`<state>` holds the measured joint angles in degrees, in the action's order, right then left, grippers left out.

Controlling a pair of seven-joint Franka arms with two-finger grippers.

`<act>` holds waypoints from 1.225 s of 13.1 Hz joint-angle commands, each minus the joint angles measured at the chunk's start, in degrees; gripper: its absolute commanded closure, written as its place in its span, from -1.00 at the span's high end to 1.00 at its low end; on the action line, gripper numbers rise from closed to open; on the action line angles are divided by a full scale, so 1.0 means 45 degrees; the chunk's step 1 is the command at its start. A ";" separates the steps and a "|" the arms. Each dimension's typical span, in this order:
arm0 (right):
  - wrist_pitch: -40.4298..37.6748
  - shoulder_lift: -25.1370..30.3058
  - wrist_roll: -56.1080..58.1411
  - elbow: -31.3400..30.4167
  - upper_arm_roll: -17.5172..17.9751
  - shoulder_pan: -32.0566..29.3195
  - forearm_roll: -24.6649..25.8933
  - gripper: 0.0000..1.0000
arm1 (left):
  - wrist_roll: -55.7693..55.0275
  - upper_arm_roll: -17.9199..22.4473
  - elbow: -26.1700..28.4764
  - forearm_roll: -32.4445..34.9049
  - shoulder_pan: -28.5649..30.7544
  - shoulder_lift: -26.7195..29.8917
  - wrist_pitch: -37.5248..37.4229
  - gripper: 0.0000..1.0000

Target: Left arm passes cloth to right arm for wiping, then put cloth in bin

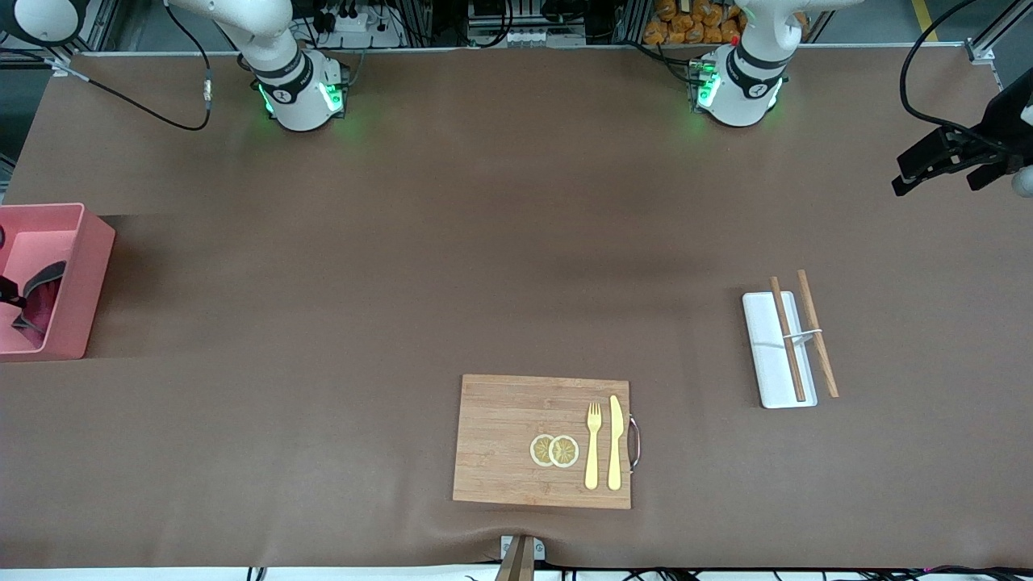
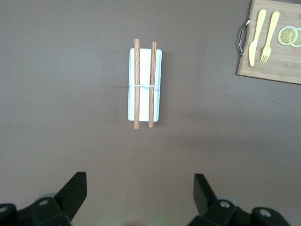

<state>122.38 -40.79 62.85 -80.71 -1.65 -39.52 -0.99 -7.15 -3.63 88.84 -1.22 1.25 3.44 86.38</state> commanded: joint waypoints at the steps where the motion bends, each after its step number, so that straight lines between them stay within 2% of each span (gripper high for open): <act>1: -0.2245 0.0236 -0.0117 0.1407 0.0112 0.0595 0.0064 1.00 | 0.0183 0.0026 -0.0134 0.0291 -0.0102 -0.0062 0.0082 1.00; 5: -0.2858 0.0703 -0.0351 0.1706 0.0171 0.1706 -0.0053 1.00 | 0.0183 0.0026 -0.0134 0.0291 -0.0102 -0.0121 0.0082 1.00; 9: -0.4944 0.1602 -0.3723 0.1628 0.0171 0.3640 -0.0072 1.00 | 0.0183 0.0026 -0.0153 0.0291 -0.0122 -0.0160 0.0258 1.00; 13: -0.5319 0.1993 -0.6168 0.1627 0.0190 0.5088 -0.0267 1.00 | 0.0163 0.0026 -0.0173 0.0310 -0.0083 -0.0160 0.0258 1.00; 16: -0.5300 0.2091 -0.6776 0.1627 0.0190 0.5791 -0.0404 1.00 | 0.0163 0.0026 -0.0173 0.0310 -0.0044 -0.0160 0.0258 1.00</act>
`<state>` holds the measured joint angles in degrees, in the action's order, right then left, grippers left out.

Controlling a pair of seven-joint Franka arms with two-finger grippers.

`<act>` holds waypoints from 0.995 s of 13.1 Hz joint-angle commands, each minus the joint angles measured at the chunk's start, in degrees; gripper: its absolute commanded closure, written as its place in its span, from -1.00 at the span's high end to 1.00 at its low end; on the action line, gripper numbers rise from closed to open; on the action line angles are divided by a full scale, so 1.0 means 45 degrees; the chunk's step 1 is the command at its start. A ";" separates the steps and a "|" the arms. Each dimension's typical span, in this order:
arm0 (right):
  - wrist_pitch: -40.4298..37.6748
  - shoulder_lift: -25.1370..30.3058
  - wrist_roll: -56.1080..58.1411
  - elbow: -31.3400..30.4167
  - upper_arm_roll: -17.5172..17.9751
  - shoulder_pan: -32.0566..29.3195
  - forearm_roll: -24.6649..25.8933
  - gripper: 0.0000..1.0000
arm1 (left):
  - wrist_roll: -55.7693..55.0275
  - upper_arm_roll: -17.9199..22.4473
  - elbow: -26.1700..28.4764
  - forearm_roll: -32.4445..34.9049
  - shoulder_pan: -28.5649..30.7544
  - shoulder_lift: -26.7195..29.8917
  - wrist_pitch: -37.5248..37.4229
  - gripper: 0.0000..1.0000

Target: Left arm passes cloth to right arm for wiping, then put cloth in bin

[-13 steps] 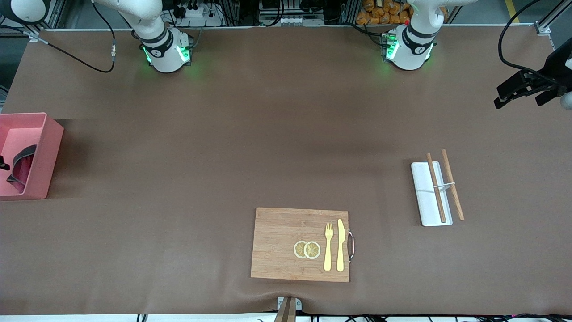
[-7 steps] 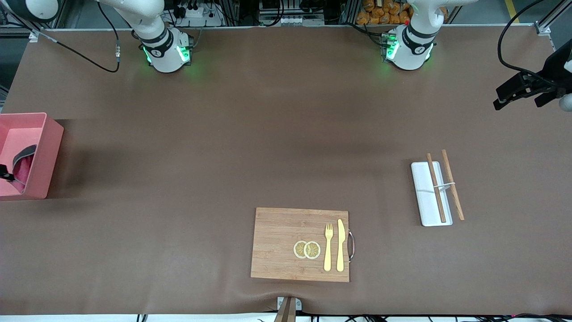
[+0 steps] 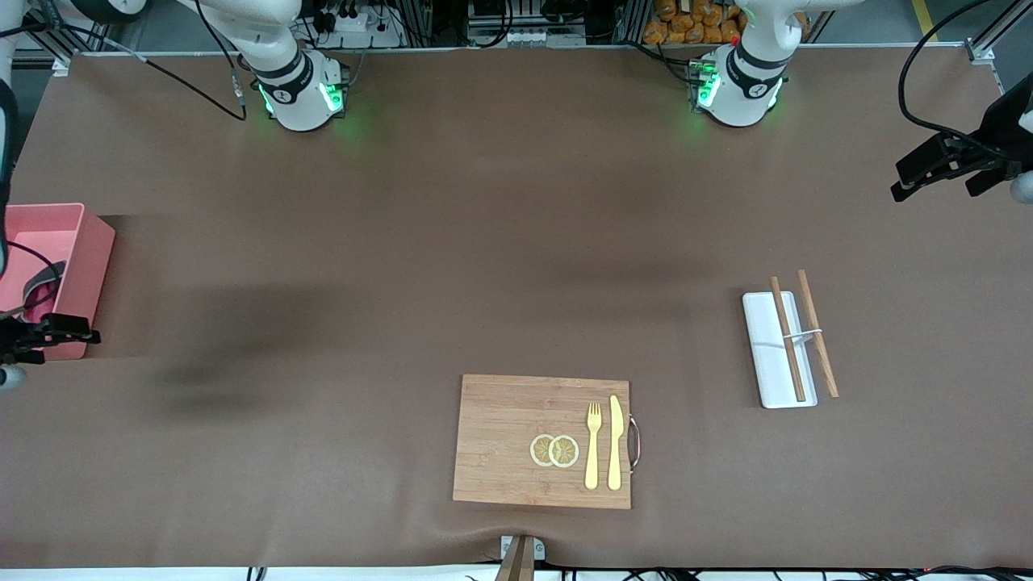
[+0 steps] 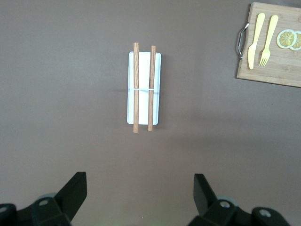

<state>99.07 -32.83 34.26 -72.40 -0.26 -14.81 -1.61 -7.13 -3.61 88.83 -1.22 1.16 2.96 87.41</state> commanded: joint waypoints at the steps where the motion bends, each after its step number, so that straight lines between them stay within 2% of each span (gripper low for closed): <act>1: -0.0120 0.0420 -0.0736 -0.0219 -0.0119 0.0478 -0.0306 1.00 | 0.0158 0.0020 -0.0170 0.0310 -0.0004 -0.0033 0.0028 1.00; 3: -0.0043 0.0673 -0.1089 -0.0335 -0.0119 0.0927 -0.0694 1.00 | 0.0158 0.0020 -0.0170 0.0310 -0.0023 -0.0033 0.0028 1.00; 5: 0.0074 0.1646 -0.2547 -0.1326 -0.0235 0.1842 -0.0756 1.00 | 0.0158 0.0020 -0.0150 0.0310 -0.0004 -0.0033 0.0008 1.00; 7: 0.0427 0.2508 -0.3412 -0.2247 -0.0255 0.2061 -0.0755 1.00 | 0.0158 0.0020 -0.0150 0.0310 -0.0023 -0.0033 0.0008 1.00; 9: 0.0330 0.3094 -0.3939 -0.2426 -0.0294 0.2178 -0.0717 1.00 | 0.0158 0.0020 -0.0150 0.0310 -0.0043 -0.0053 0.0008 1.00; 12: -0.0468 0.4421 -0.4254 -0.2972 -0.1385 0.2587 -0.0755 1.00 | 0.0158 0.0020 -0.0150 0.0310 -0.0063 -0.0053 0.0008 1.00; 13: -0.0839 0.4715 -0.4370 -0.2973 -0.1446 0.2589 -0.0814 1.00 | 0.0158 0.0020 -0.0150 0.0310 -0.0063 -0.0053 0.0028 1.00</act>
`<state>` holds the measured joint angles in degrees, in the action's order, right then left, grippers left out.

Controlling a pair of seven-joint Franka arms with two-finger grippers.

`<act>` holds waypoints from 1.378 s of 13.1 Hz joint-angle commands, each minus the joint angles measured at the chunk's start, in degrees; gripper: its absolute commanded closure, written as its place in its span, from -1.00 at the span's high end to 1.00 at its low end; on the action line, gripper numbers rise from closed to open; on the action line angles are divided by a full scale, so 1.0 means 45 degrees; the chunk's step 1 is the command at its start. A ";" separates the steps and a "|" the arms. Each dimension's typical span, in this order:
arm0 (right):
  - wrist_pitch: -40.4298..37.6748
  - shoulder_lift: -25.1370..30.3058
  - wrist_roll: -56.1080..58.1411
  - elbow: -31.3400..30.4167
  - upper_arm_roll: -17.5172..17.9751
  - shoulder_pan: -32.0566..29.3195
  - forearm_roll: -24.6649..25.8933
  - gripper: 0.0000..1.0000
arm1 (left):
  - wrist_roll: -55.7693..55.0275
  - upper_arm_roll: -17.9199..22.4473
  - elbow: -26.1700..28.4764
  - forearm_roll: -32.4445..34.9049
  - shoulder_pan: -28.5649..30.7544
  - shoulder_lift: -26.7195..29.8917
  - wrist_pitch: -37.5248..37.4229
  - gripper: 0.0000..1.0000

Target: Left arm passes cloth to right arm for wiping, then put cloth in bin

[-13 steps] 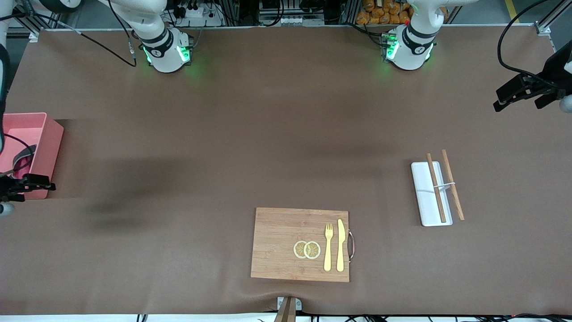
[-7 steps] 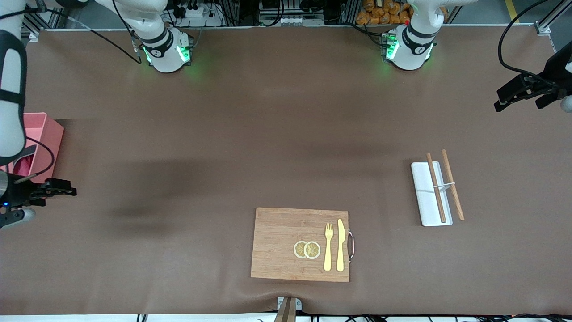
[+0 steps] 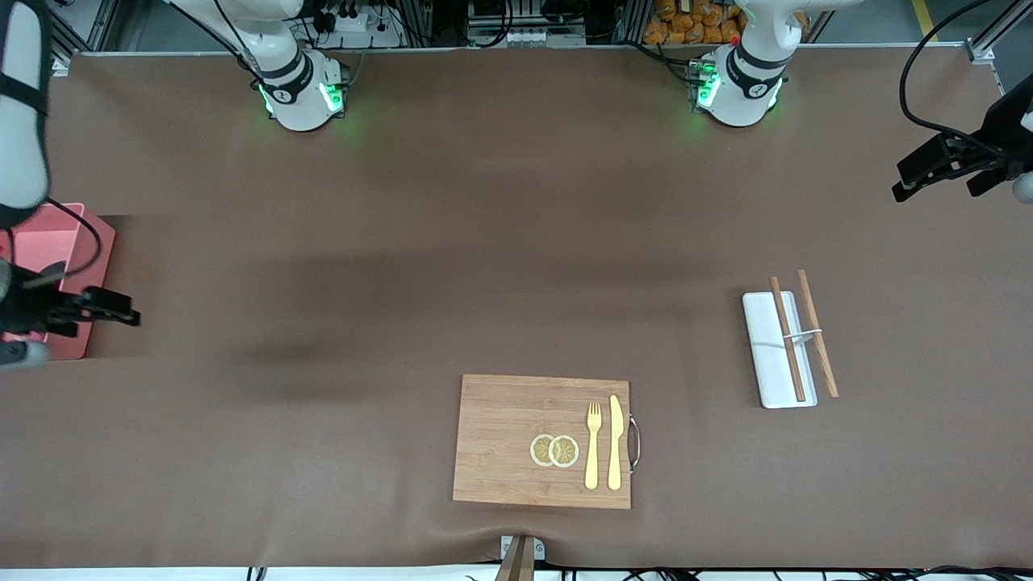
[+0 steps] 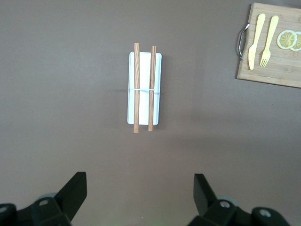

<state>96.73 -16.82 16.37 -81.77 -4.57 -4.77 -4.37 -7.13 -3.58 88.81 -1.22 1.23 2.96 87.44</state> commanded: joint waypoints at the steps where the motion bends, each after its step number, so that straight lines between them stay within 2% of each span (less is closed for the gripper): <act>1: -0.0613 0.1470 -0.0975 -0.0892 -0.0663 0.0453 -0.0220 1.00 | 0.0158 0.0015 -0.0126 0.0310 -0.0078 -0.0051 0.0022 1.00; 3: -0.1161 0.2037 -0.1877 -0.0892 -0.1423 0.1445 -0.0279 1.00 | 0.0158 -0.0004 -0.0126 0.0310 -0.0078 -0.0051 0.0022 1.00; 7: -0.1398 0.2664 -0.1763 -0.0853 -0.2596 0.2542 -0.0260 1.00 | 0.0158 -0.0120 0.0050 0.0348 -0.0020 -0.0013 0.0022 1.00; 10: -0.0717 0.2625 -0.1297 -0.1163 -0.2599 0.2447 -0.0240 1.00 | -0.0017 -0.0764 -0.0008 0.1304 0.0019 0.0066 0.0022 1.00; 14: -0.0050 0.3267 -0.0882 -0.2393 -0.2443 0.2329 -0.0240 1.00 | 0.0157 -0.0786 -0.0126 0.1111 0.0098 0.0046 0.0022 1.00; 16: 0.0086 0.3950 -0.1058 -0.2999 -0.1744 0.2271 -0.0182 1.00 | 0.0197 -0.0785 -0.0339 0.1072 0.0098 -0.0012 0.0022 1.00; 18: 0.0068 0.4129 -0.2051 -0.2731 -0.1000 0.2058 0.0420 1.00 | 0.0178 -0.0708 -0.0418 0.0490 0.0117 -0.0032 0.0022 1.00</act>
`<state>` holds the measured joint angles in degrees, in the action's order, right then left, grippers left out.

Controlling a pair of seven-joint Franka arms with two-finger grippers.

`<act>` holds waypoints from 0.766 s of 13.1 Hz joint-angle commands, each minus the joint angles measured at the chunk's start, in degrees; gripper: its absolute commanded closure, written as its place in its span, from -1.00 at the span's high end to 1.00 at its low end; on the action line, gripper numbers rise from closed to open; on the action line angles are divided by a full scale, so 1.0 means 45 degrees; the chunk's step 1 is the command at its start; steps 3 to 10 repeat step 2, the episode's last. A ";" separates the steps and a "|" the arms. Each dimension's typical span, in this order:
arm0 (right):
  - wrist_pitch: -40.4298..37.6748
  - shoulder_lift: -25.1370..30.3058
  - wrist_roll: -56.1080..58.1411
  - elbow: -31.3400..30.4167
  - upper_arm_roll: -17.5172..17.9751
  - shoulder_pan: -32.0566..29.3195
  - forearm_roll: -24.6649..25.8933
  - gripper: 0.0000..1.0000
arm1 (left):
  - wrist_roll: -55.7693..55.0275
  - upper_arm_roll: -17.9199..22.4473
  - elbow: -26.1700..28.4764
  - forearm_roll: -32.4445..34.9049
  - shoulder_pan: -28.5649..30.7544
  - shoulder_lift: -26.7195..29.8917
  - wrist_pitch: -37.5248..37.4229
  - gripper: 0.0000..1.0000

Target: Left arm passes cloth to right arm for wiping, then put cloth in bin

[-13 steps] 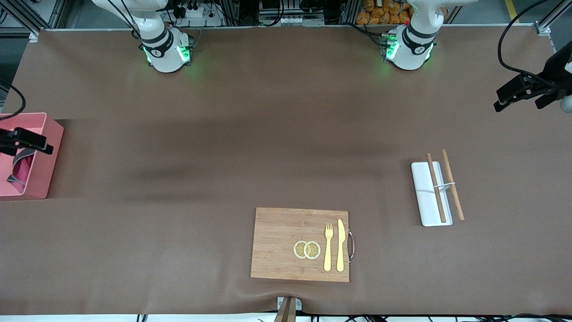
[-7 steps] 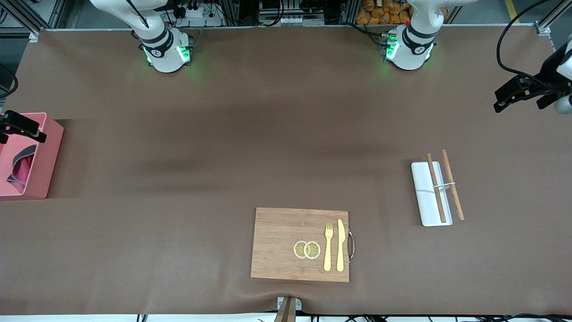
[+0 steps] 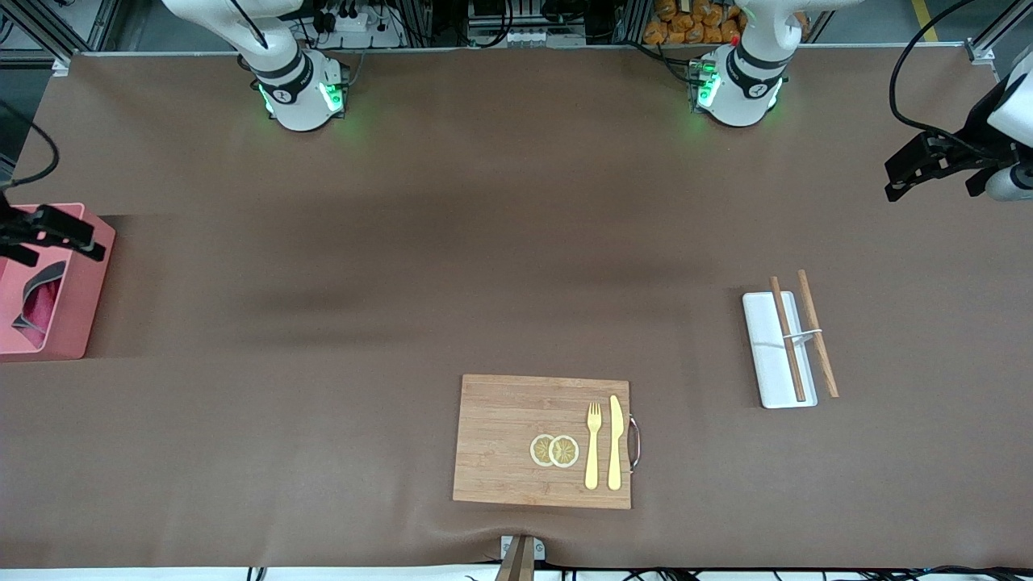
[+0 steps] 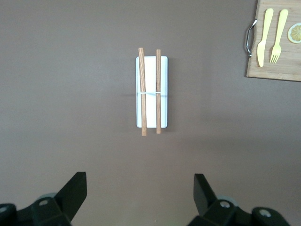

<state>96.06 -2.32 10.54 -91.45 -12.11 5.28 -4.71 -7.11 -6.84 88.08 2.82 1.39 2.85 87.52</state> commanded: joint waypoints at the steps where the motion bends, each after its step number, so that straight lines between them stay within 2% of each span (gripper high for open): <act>1: 0.0216 0.0868 -0.0799 -0.0538 0.0737 -0.0274 0.0538 1.00 | 0.0154 0.0035 -0.0295 -0.0662 0.0120 -0.0008 0.0004 1.00; 10: 0.0216 0.0868 -0.0800 -0.0538 0.0718 -0.0255 0.0577 1.00 | 0.0096 0.0035 -0.0334 -0.0665 0.0120 -0.0008 0.0004 1.00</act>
